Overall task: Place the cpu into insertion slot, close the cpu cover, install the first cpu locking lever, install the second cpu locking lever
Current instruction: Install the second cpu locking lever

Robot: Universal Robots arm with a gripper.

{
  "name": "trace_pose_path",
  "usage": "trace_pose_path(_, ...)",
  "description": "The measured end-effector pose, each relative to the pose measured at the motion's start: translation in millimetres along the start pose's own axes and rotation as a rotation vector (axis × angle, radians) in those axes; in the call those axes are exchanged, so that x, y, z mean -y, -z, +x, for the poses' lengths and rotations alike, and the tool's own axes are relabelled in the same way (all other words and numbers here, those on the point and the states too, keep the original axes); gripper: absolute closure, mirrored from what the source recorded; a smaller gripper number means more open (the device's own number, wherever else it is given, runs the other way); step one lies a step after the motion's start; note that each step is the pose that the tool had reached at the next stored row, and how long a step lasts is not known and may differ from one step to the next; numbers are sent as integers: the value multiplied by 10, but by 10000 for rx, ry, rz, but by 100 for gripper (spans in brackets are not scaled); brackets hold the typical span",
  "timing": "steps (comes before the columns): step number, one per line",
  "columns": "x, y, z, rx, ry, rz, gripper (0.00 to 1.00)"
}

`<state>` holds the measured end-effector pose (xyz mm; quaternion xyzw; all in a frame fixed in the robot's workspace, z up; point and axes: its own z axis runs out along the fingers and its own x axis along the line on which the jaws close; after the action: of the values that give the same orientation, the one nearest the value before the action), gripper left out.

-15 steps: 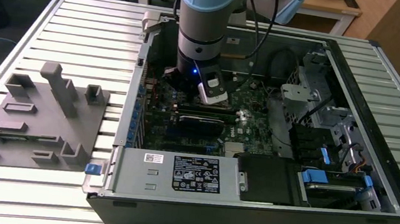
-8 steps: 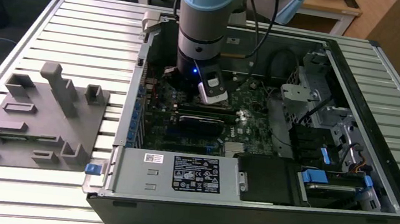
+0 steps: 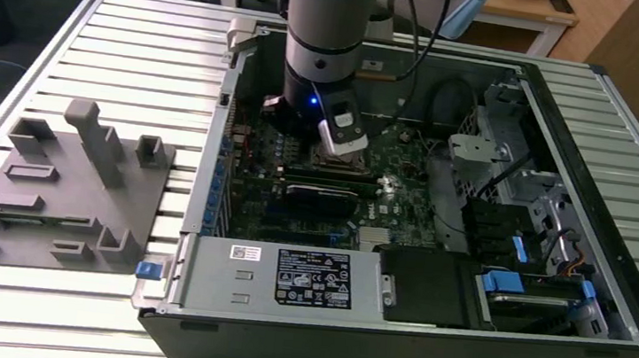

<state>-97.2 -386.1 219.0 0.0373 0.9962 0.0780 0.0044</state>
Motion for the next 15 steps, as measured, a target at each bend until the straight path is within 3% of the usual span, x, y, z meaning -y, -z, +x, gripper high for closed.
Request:
trace_pose_path(8, -29, 184, -1, 0, 1, -1, 89)
trace_pose_path(15, -32, 205, -1, 0, 0, -1, 89)
